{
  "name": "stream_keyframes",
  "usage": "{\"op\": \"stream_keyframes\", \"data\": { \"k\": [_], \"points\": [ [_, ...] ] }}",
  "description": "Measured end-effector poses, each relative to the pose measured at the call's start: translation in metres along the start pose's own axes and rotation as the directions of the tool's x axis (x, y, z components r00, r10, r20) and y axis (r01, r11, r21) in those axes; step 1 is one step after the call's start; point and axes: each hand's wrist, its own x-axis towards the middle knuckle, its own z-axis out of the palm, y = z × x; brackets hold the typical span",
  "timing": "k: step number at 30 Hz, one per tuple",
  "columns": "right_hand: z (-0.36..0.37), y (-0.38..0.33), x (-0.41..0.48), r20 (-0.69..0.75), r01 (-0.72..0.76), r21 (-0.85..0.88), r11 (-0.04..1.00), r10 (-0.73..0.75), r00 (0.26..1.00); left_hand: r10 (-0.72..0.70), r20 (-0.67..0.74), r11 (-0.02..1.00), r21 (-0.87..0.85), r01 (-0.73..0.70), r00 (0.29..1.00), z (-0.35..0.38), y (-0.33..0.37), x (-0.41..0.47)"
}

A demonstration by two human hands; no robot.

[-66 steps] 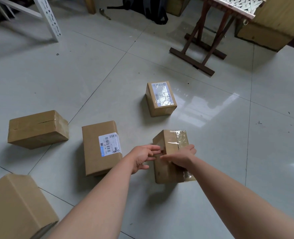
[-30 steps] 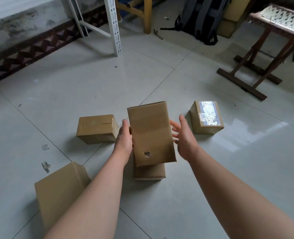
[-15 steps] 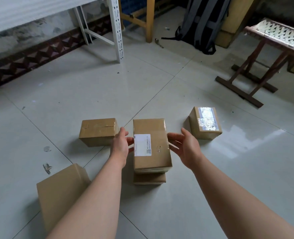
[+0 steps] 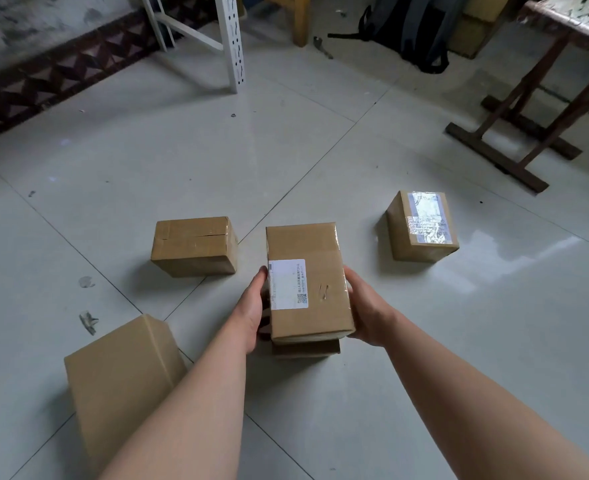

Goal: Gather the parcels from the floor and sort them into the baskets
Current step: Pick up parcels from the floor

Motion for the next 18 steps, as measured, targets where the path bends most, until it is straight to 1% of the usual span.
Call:
{"op": "stream_keyframes", "data": {
  "k": [2,5,7,12,18],
  "points": [
    [0.001,-0.001,0.006,-0.022,0.058,-0.003,0.998,-0.058,0.998,0.018,0.009,1.000,0.008,-0.018,1.000,0.000,0.006,0.003],
    [0.012,-0.012,-0.008,-0.091,0.163,0.100,0.982,-0.154,0.984,0.056,0.000,0.998,0.038,-0.056,0.998,0.001,0.026,-0.010],
    [0.023,-0.026,-0.029,-0.101,0.201,0.118,0.972,-0.190,0.977,0.068,-0.004,0.996,0.059,-0.068,0.998,-0.001,0.041,-0.031],
    [0.063,-0.093,-0.110,-0.036,0.274,0.009,0.962,-0.274,0.961,0.074,-0.037,0.997,0.028,-0.073,0.997,-0.024,0.082,-0.106],
    [0.123,-0.180,-0.237,0.047,0.262,0.001,0.965,-0.262,0.964,0.082,-0.113,0.996,-0.024,-0.086,0.990,-0.051,0.153,-0.236]
  ]
}}
